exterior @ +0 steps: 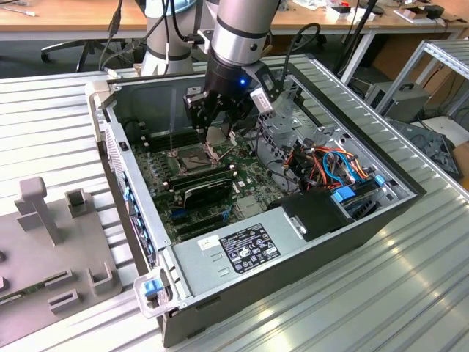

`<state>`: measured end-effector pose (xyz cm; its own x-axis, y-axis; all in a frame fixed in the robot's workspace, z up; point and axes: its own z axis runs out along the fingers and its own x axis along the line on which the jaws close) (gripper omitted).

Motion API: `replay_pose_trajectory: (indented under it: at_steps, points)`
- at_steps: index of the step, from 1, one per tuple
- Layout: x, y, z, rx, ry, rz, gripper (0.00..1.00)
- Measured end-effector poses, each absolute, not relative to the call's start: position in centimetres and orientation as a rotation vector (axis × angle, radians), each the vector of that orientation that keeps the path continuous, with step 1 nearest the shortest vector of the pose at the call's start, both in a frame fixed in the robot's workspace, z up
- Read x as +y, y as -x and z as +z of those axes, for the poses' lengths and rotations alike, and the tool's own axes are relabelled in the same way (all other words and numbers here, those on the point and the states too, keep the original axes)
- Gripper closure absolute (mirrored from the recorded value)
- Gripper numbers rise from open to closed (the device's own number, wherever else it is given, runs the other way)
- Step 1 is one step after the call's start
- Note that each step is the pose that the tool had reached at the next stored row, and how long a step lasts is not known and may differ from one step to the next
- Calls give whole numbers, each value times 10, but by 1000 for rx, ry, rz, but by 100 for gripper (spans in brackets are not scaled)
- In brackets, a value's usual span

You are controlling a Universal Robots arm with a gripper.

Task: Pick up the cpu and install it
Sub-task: 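Place the cpu into insertion slot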

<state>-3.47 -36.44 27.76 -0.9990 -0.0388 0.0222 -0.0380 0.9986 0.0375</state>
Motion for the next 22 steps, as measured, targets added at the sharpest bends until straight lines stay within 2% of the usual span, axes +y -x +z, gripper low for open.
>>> replay_pose_trajectory:
  at_steps: [22]
  points:
    - [-353, 46, 256, -3119, 53, -59, 45]
